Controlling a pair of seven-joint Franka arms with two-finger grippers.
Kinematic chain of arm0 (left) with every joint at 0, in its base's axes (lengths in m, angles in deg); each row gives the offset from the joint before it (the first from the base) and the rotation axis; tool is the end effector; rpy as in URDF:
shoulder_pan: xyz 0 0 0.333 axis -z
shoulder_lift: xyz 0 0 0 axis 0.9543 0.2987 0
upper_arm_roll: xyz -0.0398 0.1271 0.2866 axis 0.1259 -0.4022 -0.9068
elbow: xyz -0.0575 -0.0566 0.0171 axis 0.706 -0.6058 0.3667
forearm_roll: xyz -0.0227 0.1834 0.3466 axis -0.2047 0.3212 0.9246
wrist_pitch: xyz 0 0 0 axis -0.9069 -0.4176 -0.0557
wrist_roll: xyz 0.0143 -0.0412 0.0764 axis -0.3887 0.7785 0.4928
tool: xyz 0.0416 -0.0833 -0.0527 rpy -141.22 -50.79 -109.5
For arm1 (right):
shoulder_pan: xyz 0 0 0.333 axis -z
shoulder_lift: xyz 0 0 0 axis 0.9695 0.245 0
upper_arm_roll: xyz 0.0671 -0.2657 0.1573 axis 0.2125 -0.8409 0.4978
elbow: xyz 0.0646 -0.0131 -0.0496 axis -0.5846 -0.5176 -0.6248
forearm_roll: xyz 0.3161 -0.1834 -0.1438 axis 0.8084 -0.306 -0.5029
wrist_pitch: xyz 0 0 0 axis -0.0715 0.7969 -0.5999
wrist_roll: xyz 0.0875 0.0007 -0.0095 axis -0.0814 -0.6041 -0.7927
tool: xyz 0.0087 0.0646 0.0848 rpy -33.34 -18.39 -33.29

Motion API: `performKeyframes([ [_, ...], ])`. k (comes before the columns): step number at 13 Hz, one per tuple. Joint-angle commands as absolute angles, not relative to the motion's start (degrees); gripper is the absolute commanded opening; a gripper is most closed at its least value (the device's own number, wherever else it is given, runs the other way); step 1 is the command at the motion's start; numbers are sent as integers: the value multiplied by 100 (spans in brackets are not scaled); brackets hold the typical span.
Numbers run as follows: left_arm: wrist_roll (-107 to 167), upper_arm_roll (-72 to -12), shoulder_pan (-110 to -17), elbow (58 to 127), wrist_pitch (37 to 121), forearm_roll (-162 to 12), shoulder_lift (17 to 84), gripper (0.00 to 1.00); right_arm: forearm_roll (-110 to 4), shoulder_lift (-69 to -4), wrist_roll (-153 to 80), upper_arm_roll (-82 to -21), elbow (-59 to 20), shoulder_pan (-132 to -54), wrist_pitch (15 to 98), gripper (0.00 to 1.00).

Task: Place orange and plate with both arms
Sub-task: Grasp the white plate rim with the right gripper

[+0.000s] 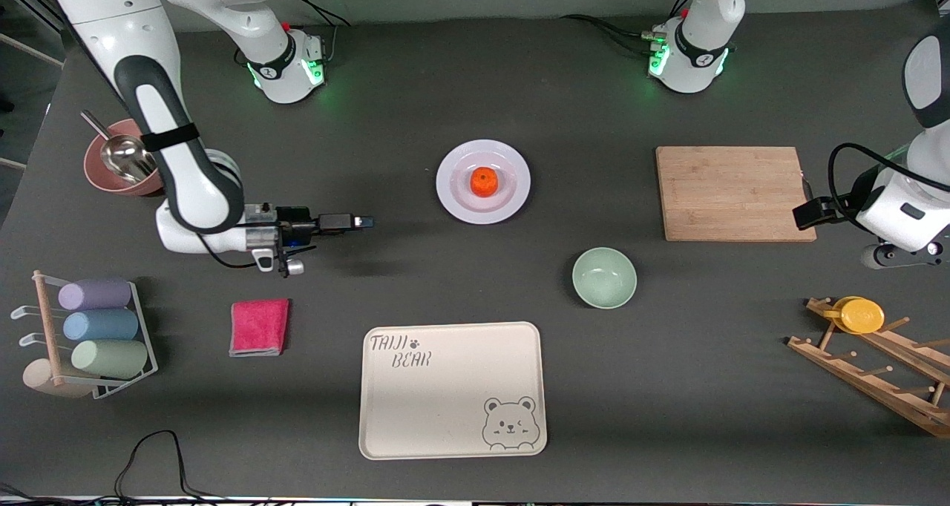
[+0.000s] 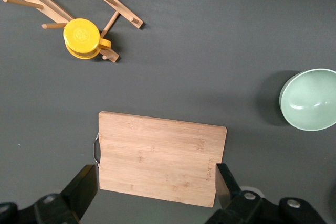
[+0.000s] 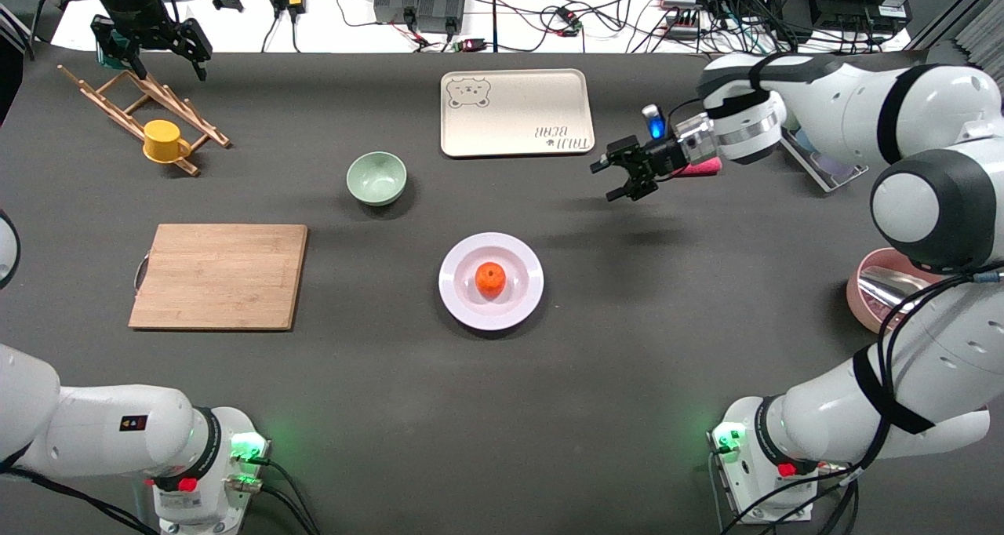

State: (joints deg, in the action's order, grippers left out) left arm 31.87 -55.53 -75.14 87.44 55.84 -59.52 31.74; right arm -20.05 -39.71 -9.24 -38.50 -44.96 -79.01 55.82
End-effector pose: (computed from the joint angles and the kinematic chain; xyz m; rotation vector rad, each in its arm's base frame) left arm 0.5870 -0.0113 0.5302 -3.0227 -0.1377 0.1616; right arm 0.5098 0.1556 0.2227 -2.0861 0.1293 0.3208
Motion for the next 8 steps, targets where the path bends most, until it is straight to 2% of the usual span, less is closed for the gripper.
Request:
performKeyframes([
  [1, 3183, -5538, -7429, 8696, 5387, -5873, 3170, 100, -1559, -4090, -457, -3660, -4834, -7872, 5842, 99],
  [8, 3166, -5564, -7429, 8326, 5025, -5855, 3196, 100, -769, -3915, 614, -3282, -5257, -7898, 6317, 99],
])
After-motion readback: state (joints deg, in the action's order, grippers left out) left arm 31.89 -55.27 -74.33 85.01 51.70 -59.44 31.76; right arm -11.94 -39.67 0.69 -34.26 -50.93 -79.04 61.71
